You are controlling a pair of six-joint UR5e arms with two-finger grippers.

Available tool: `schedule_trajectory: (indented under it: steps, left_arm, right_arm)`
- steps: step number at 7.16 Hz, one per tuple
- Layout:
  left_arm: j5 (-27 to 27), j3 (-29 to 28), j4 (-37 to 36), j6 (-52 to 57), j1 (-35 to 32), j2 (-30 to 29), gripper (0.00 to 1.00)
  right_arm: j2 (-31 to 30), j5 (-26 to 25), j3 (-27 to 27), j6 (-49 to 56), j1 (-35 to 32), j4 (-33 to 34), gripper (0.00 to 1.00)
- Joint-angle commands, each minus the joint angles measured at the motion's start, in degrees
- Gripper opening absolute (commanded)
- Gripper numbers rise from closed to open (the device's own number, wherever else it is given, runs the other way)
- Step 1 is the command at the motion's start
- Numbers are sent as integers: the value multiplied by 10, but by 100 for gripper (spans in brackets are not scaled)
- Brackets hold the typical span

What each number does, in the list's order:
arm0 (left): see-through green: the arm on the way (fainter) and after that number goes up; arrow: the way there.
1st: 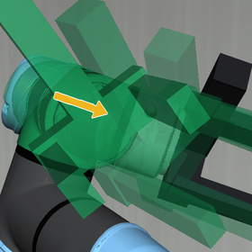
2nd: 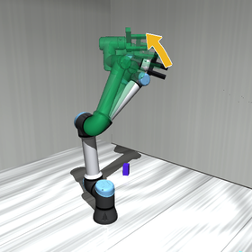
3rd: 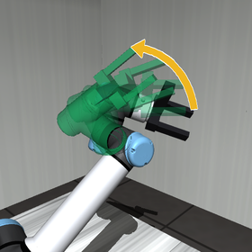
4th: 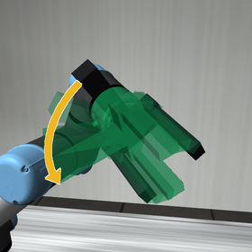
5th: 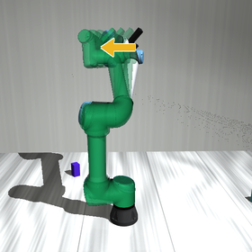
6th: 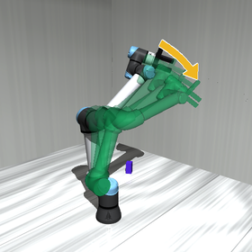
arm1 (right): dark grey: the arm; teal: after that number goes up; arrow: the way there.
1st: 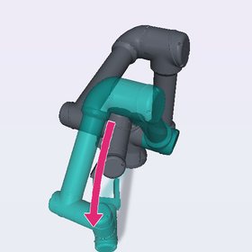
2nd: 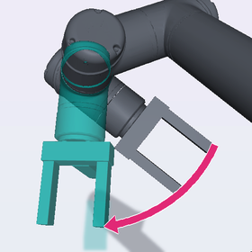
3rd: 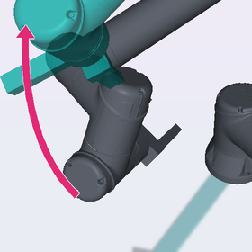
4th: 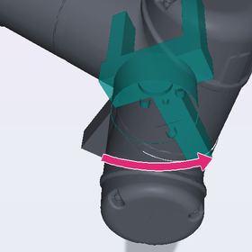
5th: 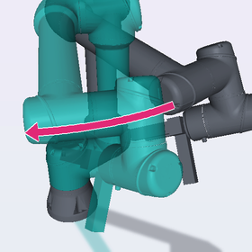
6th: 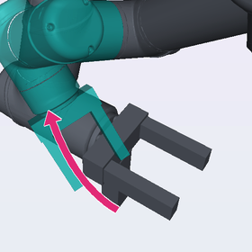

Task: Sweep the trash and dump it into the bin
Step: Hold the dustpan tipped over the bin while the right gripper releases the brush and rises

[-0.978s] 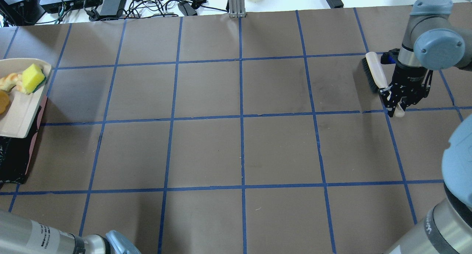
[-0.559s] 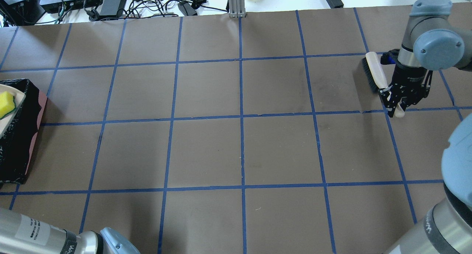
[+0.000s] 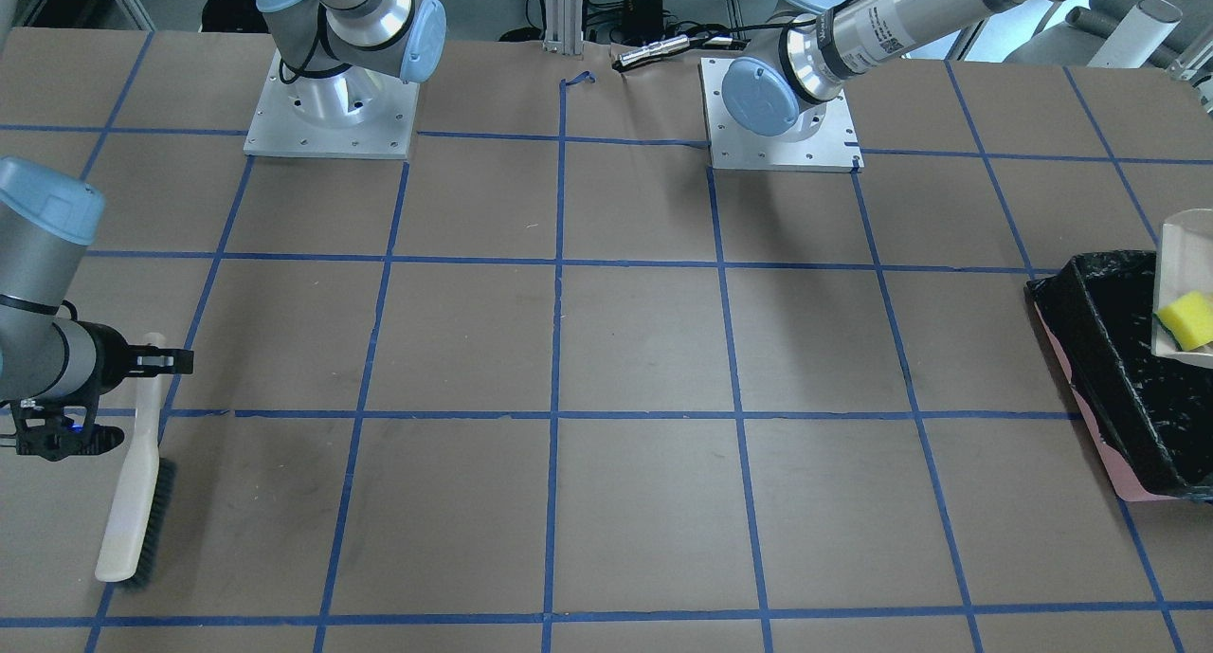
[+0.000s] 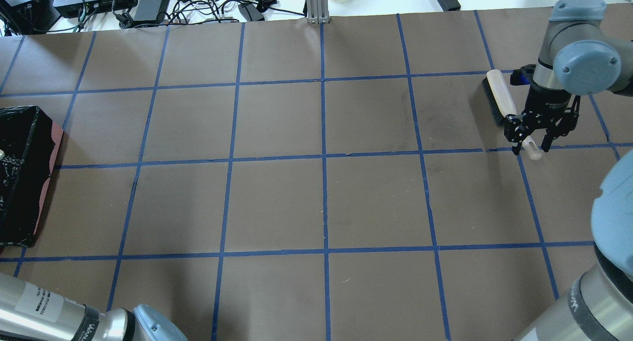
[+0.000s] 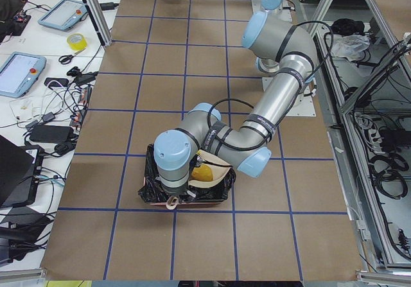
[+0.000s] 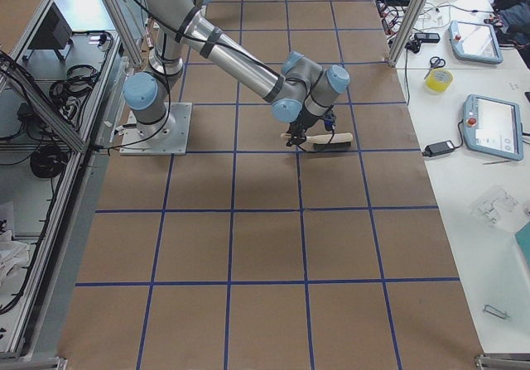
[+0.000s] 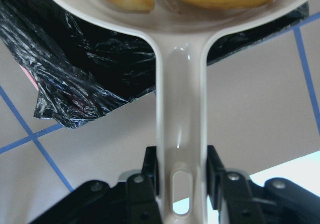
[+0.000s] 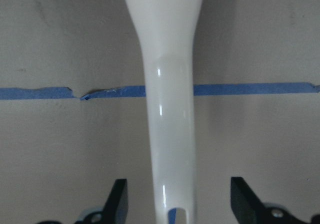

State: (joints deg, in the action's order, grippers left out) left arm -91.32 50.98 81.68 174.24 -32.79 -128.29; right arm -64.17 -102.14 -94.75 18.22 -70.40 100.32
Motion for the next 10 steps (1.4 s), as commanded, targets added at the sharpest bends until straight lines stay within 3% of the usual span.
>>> schedule_trajectory:
  steps: [1, 2, 3, 5, 7, 10]
  left_arm:
    - [-2, -12, -54, 47, -12, -9, 0]
    - [-2, -10, -63, 48, -21, -6, 0]
    - [-3, -7, -64, 51, -25, -5, 0]
    - [-4, -5, -80, 63, -35, -4, 0]
    - [-11, -2, -109, 85, -39, -9, 0]
    - [-27, 0, -156, 90, -66, 3, 0]
  right_arm:
    - [-4, 4, 0, -3, 0, 1, 91]
    - [-10, 10, 8, -4, -2, 1, 99]
    - [-37, 11, 12, -2, -4, 1, 100]
    - [-123, 79, 13, -8, -21, -3, 100]
    - [-174, 85, 28, -65, -80, -9, 100]
    - [-183, 103, 146, -245, -212, -88, 100]
